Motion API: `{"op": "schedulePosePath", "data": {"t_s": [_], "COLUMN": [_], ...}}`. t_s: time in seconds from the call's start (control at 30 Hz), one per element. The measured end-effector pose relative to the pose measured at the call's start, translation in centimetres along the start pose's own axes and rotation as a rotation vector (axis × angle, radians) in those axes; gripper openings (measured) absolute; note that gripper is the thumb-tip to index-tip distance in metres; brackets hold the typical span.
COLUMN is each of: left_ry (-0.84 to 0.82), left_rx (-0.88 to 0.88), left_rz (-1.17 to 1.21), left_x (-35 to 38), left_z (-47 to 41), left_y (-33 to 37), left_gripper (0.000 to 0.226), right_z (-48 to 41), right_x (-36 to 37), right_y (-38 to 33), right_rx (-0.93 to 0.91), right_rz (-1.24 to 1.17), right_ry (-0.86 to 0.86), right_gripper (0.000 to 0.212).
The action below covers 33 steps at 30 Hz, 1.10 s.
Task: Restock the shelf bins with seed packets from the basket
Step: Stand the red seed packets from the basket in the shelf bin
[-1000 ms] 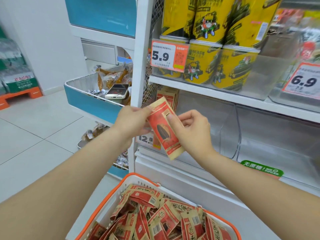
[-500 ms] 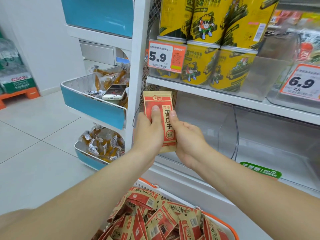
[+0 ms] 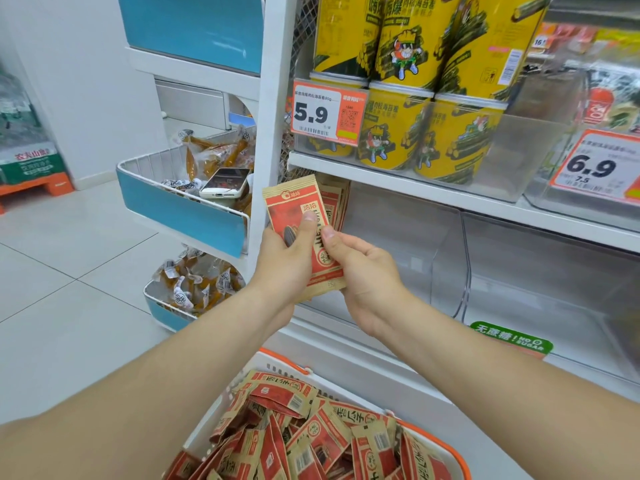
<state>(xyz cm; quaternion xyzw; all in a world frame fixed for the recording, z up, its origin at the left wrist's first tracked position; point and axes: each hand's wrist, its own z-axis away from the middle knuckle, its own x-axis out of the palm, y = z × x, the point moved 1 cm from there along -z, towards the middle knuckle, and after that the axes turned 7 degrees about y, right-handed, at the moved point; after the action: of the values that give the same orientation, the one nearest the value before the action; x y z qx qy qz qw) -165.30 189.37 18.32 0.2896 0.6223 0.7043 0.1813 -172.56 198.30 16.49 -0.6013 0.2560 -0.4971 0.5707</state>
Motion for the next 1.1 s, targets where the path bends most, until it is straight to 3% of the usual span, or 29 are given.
{"op": "schedulePosePath", "data": {"t_s": [0.17,0.27,0.33,0.47,0.57,0.7,0.87,1.1], "left_ry": [-0.062,-0.137,-0.221,-0.253,-0.282,-0.309,-0.370,-0.332], "left_rx": [0.073,0.115,0.154,0.453,0.549,0.456,0.378,0.364], "left_rz": [-0.095,-0.290,-0.417,-0.957,-1.388,-1.622,-1.632,-1.653], "left_x": [-1.0,-1.5,-1.9,-3.2,-4.4,-5.0,-5.1,-4.4], "left_z": [-0.8,-1.7,-2.1,-3.7,-4.8,-5.2,-6.2,-6.6], "left_y": [0.3,0.9,1.5,1.7,0.9,0.8,0.9,0.6], "left_gripper": [0.031,0.042,0.039,0.040,0.038,0.023,0.022,0.029], "right_z": [-1.0,-1.3,-1.7,-3.1,-4.5,-6.7,-10.7,-16.3], "right_x": [-0.5,-1.3,-1.9,-2.9,-3.8,-3.7,-2.0,1.7], "right_y": [-1.3,-2.1,-2.3,-2.7,-2.0,-0.9,0.8,2.0], "right_rx": [-0.125,-0.154,-0.259,-0.721,-0.833,-0.636,-0.382,-0.261], "right_rz": [0.209,0.315,0.366,0.577,0.818,1.217,1.190,1.140], "right_ry": [-0.074,-0.192,-0.181,-0.024,0.089,0.214,0.275,0.283], "right_gripper": [0.027,0.026,0.019,0.016,0.015,0.014,0.018,0.045]}}
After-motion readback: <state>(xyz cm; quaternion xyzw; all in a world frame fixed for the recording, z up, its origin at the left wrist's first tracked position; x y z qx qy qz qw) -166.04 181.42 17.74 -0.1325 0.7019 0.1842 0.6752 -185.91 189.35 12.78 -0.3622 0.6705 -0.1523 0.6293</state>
